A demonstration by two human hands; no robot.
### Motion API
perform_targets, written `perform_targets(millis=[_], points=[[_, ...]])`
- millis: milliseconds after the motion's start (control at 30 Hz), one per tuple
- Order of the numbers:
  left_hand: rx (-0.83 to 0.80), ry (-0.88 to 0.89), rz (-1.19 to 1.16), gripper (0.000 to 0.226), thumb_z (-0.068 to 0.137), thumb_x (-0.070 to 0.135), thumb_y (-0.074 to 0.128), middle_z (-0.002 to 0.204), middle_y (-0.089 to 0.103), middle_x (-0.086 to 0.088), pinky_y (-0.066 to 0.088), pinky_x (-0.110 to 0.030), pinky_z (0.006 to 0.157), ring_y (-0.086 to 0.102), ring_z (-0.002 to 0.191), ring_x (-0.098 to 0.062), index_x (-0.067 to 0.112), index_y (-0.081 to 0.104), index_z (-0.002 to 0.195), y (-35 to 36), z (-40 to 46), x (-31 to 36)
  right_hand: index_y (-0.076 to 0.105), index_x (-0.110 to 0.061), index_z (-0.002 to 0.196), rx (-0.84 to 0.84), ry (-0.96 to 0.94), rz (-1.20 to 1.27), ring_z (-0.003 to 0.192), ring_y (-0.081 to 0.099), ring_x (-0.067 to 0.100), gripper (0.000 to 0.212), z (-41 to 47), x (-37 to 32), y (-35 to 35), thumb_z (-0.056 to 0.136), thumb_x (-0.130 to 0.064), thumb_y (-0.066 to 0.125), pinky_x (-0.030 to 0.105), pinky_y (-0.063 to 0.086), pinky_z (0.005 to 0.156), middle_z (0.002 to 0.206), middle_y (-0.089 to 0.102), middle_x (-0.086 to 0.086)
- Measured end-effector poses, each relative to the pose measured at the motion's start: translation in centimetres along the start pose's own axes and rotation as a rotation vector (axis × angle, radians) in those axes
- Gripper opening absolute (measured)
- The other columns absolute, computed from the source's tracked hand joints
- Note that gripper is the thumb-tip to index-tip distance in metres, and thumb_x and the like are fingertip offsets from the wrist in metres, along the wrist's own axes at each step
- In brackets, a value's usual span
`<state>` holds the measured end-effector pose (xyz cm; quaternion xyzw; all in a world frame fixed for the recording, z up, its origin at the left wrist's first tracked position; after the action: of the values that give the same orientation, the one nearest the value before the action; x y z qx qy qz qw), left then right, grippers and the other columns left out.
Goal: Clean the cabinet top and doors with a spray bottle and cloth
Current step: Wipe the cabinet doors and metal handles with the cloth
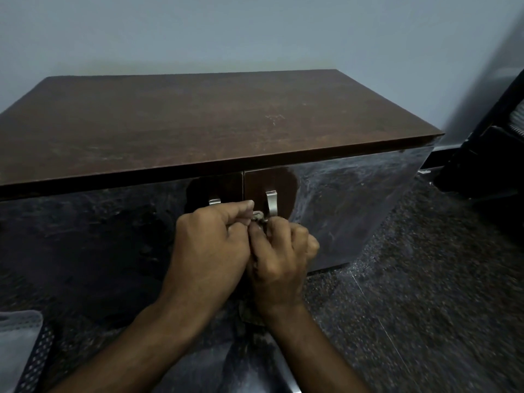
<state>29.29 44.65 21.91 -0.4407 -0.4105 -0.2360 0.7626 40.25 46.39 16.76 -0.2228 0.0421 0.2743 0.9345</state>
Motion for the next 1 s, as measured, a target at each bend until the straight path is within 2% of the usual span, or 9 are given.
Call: perform_targets(millis=[67, 200, 367, 467, 567, 633, 733, 833, 1000], points=[[0.002, 0.007, 0.002, 0.041, 0.085, -0.002, 0.052, 0.101, 0.072, 0.011, 0.049, -0.006, 0.082, 0.067, 0.091, 0.004, 0.019, 0.071, 0.114, 0.1, 0.0, -0.1, 0.074, -0.022, 0.079, -0.012, 0.015, -0.042, 0.078, 0.046, 0.014, 0.012, -0.3, 0.2, 0.4, 0.077, -0.014, 0.084, 0.036, 0.031, 0.076, 0.071, 0.057, -0.004], [0.005, 0.016, 0.003, 0.042, 0.085, -0.002, 0.052, 0.1, 0.072, 0.012, 0.052, -0.01, 0.084, 0.066, 0.091, 0.007, 0.021, 0.071, 0.115, 0.0, 0.0, -0.1, 0.075, -0.022, 0.081, -0.059, 0.061, -0.015, 0.076, 0.041, 0.015, 0.013, -0.7, 1.1, 0.6, 0.079, -0.011, 0.08, 0.037, 0.028, 0.076, 0.07, 0.052, -0.003], [-0.016, 0.034, -0.005, 0.042, 0.084, -0.002, 0.052, 0.098, 0.072, 0.016, 0.052, -0.011, 0.084, 0.066, 0.09, 0.008, 0.023, 0.072, 0.112, 0.4, 0.0, 0.0, 0.075, -0.022, 0.081, 0.075, 0.045, 0.001, 0.075, 0.043, 0.015, 0.013, 1.8, 0.9, -0.9, 0.088, -0.012, 0.07, 0.038, 0.026, 0.077, 0.068, 0.053, -0.003], [-0.03, 0.03, -0.013, 0.043, 0.084, -0.003, 0.053, 0.097, 0.071, 0.016, 0.051, -0.009, 0.084, 0.066, 0.09, 0.009, 0.022, 0.071, 0.113, 0.6, -0.1, 0.0, 0.074, -0.021, 0.083, -0.001, 0.009, -0.014, 0.075, 0.044, 0.016, 0.009, 0.4, 0.8, -0.1, 0.085, -0.012, 0.075, 0.038, 0.029, 0.077, 0.07, 0.054, -0.003], [-0.039, 0.026, 0.007, 0.042, 0.085, -0.001, 0.053, 0.103, 0.072, 0.012, 0.05, -0.007, 0.084, 0.065, 0.092, 0.008, 0.021, 0.069, 0.118, 0.7, 0.2, -0.1, 0.077, -0.014, 0.094, -0.085, 0.039, 0.125, 0.079, 0.047, 0.017, 0.009, -1.2, 1.9, 0.3, 0.087, -0.011, 0.073, 0.037, 0.036, 0.073, 0.077, 0.059, 0.0], [-0.052, 0.032, 0.029, 0.042, 0.086, 0.0, 0.054, 0.107, 0.072, 0.011, 0.05, -0.008, 0.084, 0.065, 0.093, 0.007, 0.02, 0.068, 0.12, 0.9, 0.2, -0.2, 0.076, -0.009, 0.097, -0.062, 0.198, 0.311, 0.083, 0.055, 0.018, 0.009, -1.0, 3.4, -0.4, 0.091, -0.008, 0.069, 0.034, 0.046, 0.073, 0.086, 0.062, 0.001], [-0.069, 0.055, 0.053, 0.045, 0.085, -0.001, 0.054, 0.109, 0.071, 0.011, 0.047, -0.004, 0.083, 0.063, 0.093, 0.006, 0.02, 0.067, 0.122, 1.1, 0.1, -0.1, 0.076, -0.009, 0.093, 0.016, 0.597, 0.559, 0.088, 0.066, 0.009, 0.009, -0.3, 6.2, -0.9, 0.089, -0.004, 0.071, 0.021, 0.053, 0.079, 0.094, 0.066, -0.005], [-0.087, 0.103, 0.089, 0.047, 0.083, -0.003, 0.054, 0.105, 0.068, 0.014, 0.042, 0.0, 0.08, 0.061, 0.092, 0.005, 0.02, 0.067, 0.122, 1.4, -0.1, 0.4, 0.077, -0.012, 0.092, -0.058, 0.895, 0.751, 0.086, 0.07, 0.005, 0.009, 0.0, 7.2, 0.8, 0.086, -0.005, 0.074, 0.017, 0.055, 0.076, 0.09, 0.073, -0.005], [-0.119, 0.125, 0.099, 0.048, 0.084, -0.005, 0.053, 0.102, 0.067, 0.015, 0.042, -0.001, 0.081, 0.06, 0.093, 0.004, 0.019, 0.067, 0.123, 1.6, -0.2, 0.6, 0.073, -0.013, 0.092, -0.014, 1.097, 0.852, 0.073, 0.071, 0.014, 0.013, 0.0, 7.8, 2.2, 0.081, -0.009, 0.079, 0.027, 0.059, 0.067, 0.083, 0.074, 0.005]])
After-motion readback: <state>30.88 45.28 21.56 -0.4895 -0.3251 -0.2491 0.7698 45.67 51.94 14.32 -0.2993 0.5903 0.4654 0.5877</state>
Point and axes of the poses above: each hand's wrist, its own z-axis towards the middle knuckle, its own y-axis out of the palm, x = y × z, the point moved 8 cm from there along z, towards the middle knuckle
